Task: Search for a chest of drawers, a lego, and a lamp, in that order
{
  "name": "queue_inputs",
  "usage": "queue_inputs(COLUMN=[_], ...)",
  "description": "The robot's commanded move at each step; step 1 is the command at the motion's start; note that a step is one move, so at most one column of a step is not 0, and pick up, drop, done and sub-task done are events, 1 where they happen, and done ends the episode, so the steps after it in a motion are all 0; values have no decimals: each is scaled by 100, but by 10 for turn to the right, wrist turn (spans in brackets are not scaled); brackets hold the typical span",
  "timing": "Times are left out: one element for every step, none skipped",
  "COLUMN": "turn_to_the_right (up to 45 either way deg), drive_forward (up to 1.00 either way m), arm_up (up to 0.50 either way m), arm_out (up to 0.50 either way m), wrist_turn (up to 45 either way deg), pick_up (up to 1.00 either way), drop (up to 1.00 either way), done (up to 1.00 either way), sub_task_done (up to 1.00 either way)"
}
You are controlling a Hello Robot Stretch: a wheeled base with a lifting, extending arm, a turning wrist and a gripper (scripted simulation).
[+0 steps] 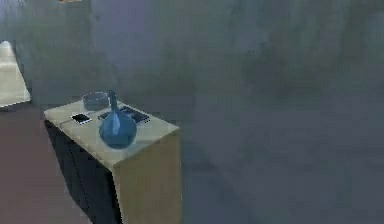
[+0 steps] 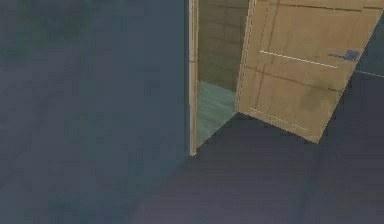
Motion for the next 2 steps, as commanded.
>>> queue_inputs(turn_to_the_right=[-240,0], drive_forward=[0,0], arm_up=[0,0], arm_out=[0,0], wrist_turn=[0,0], pick_up=[0,0], drop=[0,0], done=[0,0], sub_task_done=[0,100])
